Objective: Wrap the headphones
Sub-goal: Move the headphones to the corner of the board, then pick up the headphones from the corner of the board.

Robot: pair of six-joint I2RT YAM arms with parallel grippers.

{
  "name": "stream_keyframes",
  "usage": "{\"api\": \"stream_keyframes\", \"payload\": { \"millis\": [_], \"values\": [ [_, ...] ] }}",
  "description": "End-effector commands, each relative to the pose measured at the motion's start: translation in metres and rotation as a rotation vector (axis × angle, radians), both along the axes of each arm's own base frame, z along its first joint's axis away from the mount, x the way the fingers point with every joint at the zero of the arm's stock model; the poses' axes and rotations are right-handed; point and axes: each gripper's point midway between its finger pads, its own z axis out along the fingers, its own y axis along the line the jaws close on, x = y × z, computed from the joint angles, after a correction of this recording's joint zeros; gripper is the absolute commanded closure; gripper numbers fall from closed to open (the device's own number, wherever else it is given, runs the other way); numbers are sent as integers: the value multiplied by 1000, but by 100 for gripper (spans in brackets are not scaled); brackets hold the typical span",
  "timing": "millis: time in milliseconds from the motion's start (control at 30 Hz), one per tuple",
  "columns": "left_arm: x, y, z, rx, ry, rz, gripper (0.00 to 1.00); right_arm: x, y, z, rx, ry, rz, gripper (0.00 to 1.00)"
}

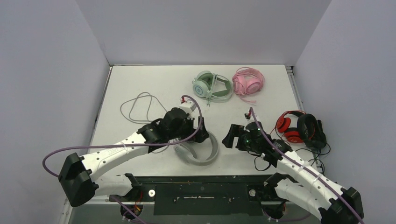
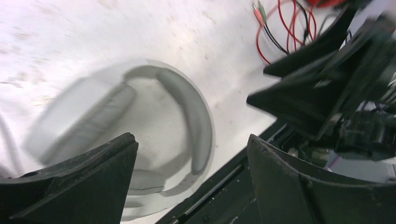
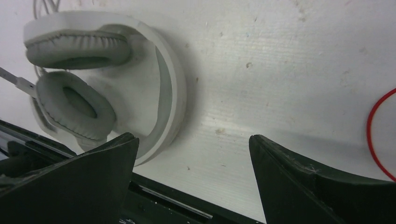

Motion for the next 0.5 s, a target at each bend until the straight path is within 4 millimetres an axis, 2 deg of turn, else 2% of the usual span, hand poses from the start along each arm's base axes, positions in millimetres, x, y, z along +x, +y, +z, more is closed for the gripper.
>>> {"api": "stream_keyframes", "payload": {
  "millis": [0, 167, 267, 467],
  "values": [
    [28, 44, 44, 8, -103, 114, 15, 5, 15, -7, -89, 20, -54, 9],
    [40, 87, 41, 85, -96, 185, 15, 4, 46, -12, -216, 5, -83, 12],
    [39, 102, 36, 153, -83, 206, 16, -1, 66, -18, -234, 7, -67, 14],
    [29, 127, 33, 192, -79, 272, 15, 4, 77, -40, -295, 33, -112, 24]
  ]
}}
